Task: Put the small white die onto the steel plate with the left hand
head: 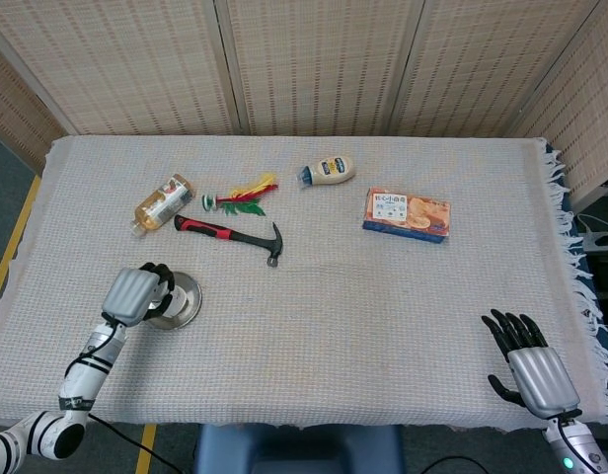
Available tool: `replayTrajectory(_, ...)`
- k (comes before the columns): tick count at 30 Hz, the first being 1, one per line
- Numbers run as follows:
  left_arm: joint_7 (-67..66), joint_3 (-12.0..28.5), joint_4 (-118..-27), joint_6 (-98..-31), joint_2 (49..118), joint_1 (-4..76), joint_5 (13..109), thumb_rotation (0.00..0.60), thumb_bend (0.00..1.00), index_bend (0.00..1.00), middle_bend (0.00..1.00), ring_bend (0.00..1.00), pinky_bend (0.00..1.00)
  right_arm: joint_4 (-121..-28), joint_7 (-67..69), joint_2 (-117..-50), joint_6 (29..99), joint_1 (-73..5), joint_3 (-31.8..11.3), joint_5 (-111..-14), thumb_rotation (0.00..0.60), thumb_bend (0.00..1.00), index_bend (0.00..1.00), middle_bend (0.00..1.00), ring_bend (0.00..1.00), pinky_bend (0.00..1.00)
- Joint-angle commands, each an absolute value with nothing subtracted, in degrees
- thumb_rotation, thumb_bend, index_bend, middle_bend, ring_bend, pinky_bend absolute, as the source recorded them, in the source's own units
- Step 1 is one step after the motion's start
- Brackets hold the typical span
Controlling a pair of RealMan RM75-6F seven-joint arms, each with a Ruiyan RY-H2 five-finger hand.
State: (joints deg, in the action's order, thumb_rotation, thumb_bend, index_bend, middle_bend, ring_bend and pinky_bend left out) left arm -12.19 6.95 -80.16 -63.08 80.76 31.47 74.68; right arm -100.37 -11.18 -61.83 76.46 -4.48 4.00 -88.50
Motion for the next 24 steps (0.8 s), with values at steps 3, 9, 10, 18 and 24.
replayTrajectory(3, -12.2, 6.9, -81.9, -69.0, 78.3, 28.3, 76.2, 0.6, 0.54, 0.53, 0.62, 0.55, 0.8, -100.3, -11.2, -61.9, 76.5, -4.5, 4.0, -88.5, 0.6, 0.21, 0.0, 0.0, 0.0, 0.0)
replayTrajectory(9, -11.2, 5.1, -83.3, -70.8, 74.9, 24.4, 74.9, 0.6, 0.54, 0.53, 0.62, 0.55, 0.8, -100.3, -11.4, -62.0, 76.3, -4.6, 4.1, -88.6, 0.6, 0.21, 0.0, 0.0, 0.0, 0.0)
replayTrajectory(10, -11.0, 4.6, -82.7, -70.7, 74.8, 23.7, 74.5, 0.6, 0.54, 0.53, 0.62, 0.55, 0.8, -100.3, -11.5, -62.0, 76.2, -4.5, 4.1, -88.7, 0.6, 0.21, 0.0, 0.0, 0.0, 0.0)
replayTrajectory(18, -8.3, 3.0, -77.6, -68.9, 76.4, 21.8, 73.8, 0.6, 0.54, 0.53, 0.62, 0.55, 0.79, -100.5, -12.1, -62.3, 76.4, -4.4, 4.3, -88.9, 0.6, 0.21, 0.0, 0.0, 0.0, 0.0)
replayTrajectory(24, -7.1, 2.4, -77.1, -67.4, 76.8, 21.9, 74.9, 0.6, 0.5, 0.44, 0.51, 0.45, 0.69, -100.5, -12.3, -62.3, 76.5, -4.3, 4.3, -88.9, 0.6, 0.21, 0.0, 0.0, 0.0, 0.0)
